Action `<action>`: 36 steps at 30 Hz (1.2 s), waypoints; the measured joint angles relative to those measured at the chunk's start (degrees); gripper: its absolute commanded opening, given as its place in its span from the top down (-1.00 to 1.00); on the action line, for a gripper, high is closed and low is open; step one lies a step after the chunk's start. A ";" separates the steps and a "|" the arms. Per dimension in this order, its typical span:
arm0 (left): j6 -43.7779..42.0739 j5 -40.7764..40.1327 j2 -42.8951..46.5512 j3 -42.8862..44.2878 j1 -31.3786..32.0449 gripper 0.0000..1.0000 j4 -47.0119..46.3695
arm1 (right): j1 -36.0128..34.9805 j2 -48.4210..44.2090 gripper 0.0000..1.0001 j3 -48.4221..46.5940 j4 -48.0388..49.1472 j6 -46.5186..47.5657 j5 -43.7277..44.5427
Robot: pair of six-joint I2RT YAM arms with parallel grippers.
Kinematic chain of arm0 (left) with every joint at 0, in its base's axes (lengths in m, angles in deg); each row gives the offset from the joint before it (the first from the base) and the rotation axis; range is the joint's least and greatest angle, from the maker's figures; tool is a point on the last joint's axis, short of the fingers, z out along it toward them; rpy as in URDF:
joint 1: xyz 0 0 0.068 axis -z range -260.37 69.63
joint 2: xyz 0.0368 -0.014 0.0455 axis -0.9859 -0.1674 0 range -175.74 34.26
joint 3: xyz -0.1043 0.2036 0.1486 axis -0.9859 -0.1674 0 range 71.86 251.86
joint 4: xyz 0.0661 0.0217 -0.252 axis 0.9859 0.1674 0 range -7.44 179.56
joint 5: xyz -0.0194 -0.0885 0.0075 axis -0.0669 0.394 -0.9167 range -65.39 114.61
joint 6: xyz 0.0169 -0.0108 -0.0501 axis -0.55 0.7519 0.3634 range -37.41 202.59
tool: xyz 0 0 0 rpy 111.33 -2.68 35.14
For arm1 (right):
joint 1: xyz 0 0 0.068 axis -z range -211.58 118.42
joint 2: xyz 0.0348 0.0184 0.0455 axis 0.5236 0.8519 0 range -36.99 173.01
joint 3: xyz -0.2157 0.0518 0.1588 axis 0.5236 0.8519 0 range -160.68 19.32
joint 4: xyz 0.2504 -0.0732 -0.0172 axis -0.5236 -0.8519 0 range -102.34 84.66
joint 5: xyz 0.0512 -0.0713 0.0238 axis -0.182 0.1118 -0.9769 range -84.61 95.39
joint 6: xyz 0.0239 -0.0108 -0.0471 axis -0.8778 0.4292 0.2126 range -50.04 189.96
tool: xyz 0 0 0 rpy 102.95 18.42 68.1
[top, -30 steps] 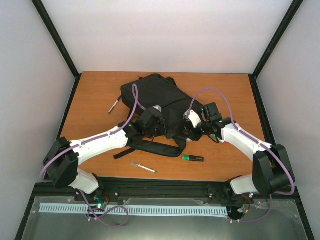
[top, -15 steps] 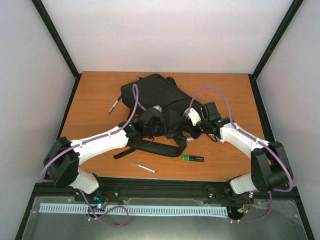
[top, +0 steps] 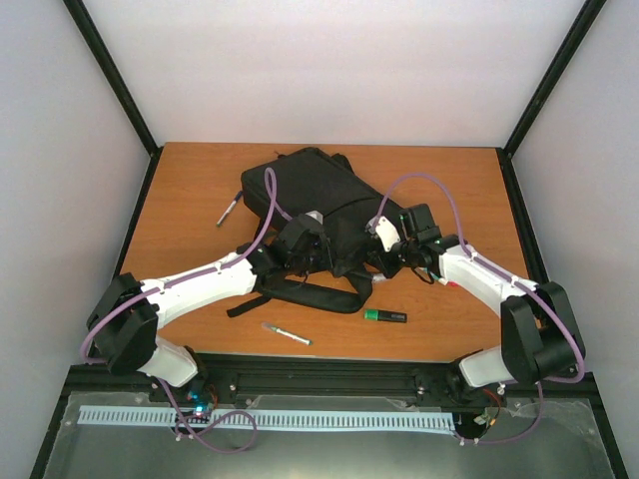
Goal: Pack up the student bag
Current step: Zip the student bag at the center of the board.
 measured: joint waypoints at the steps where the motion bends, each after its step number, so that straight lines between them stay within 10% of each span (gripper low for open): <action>1: 0.00 0.00 0.00 0.00 0.00 0.98 0.00 | 0.00 0.11 0.81 -0.02 0.07 -0.22 -0.09; 36: -5.86 2.84 7.58 -14.32 -0.24 0.98 -1.25 | 6.29 13.66 0.94 -7.89 -13.46 16.35 8.98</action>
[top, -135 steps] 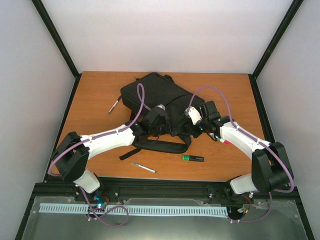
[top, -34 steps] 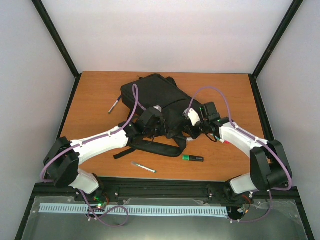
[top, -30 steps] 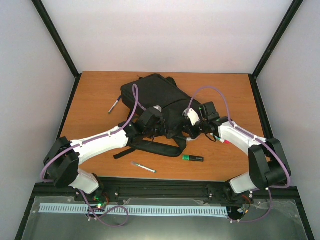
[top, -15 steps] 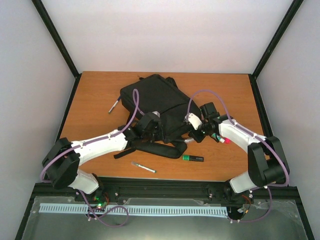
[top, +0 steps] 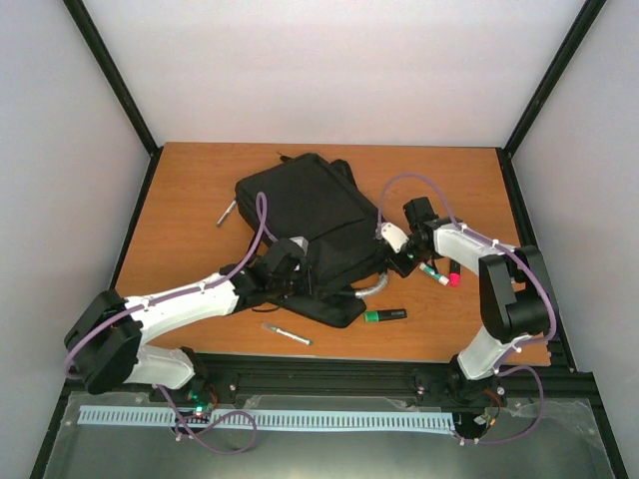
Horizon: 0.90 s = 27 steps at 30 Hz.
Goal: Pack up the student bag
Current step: Zip the student bag at the center of the board.
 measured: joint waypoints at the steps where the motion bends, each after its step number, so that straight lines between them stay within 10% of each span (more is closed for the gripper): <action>1: -0.28 -0.02 0.50 -0.48 -0.02 0.98 0.20 | 0.35 0.42 0.94 -0.35 0.04 0.13 0.46; 17: -2.32 -2.75 3.72 -2.97 -0.02 0.98 2.10 | 3.39 1.79 0.94 -1.20 2.12 4.57 3.06; 27: -6.54 -4.96 -2.27 -2.10 -6.82 0.92 3.15 | -4.37 -12.44 0.94 9.81 4.61 5.79 6.49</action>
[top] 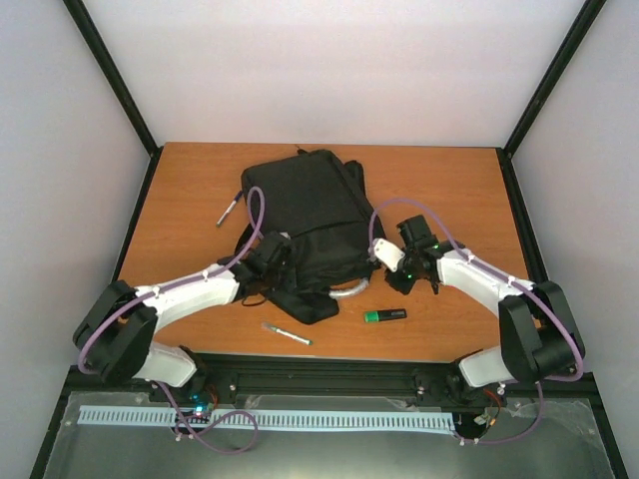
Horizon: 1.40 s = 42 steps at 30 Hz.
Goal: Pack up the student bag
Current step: Zip the student bag at the center of the board.
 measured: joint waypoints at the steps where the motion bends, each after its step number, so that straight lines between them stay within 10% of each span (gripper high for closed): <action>1: -0.83 -0.07 -1.11 0.90 -1.90 0.80 0.20 | -2.32 -0.79 0.94 0.57 -0.22 -0.50 0.04; 6: -3.87 -1.40 -5.81 7.54 -6.34 -0.15 2.16 | -6.54 -1.01 0.89 -0.68 -1.55 -4.22 -1.40; 11: -3.72 -2.05 -5.27 11.47 -6.91 -0.40 3.67 | -5.18 -2.05 0.23 -2.12 -0.11 -8.09 -0.52; 22: 1.97 1.64 8.22 5.01 -6.91 -0.57 4.85 | 3.93 3.80 0.02 -7.02 2.54 -11.34 -4.66; 42: 6.64 10.34 1.16 4.96 -4.92 -0.51 -0.11 | 4.76 21.49 0.11 -19.21 2.08 -6.01 -14.32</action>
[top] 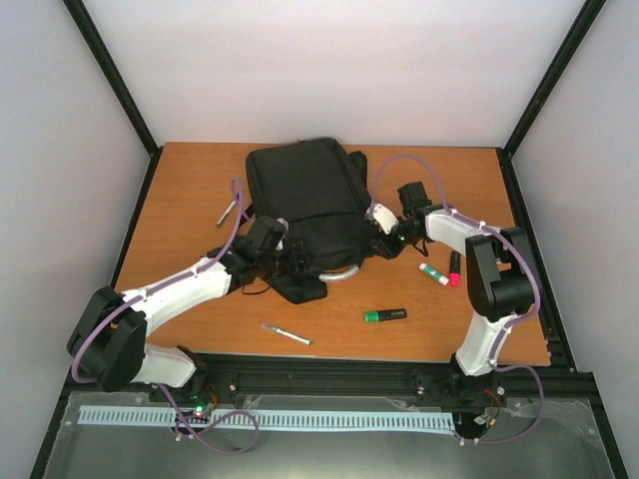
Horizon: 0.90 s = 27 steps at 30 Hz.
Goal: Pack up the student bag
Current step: Zip the student bag at the center of the board.
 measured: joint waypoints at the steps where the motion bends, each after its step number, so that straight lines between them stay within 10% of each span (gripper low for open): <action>1: 0.04 -0.02 0.02 0.00 0.02 -0.51 -0.15 | 0.09 0.33 0.11 -0.02 -0.15 0.57 -0.57; 10: 0.22 -0.02 -1.29 0.00 0.15 -0.51 -1.51 | 0.09 2.29 0.44 -0.61 -1.40 3.93 -4.44; 14: 0.26 -0.02 -1.68 -0.09 0.15 -0.51 -1.77 | 0.09 2.54 0.93 -0.39 -1.07 4.15 -5.22; 24: 0.74 1.38 -3.45 -0.20 1.14 -0.57 -4.48 | 0.07 -5.42 0.94 7.23 -1.18 3.61 -5.97; 27: 1.27 2.67 -4.59 -0.15 1.38 -0.55 -6.05 | 0.07 -10.88 0.39 8.00 -1.38 2.29 -5.95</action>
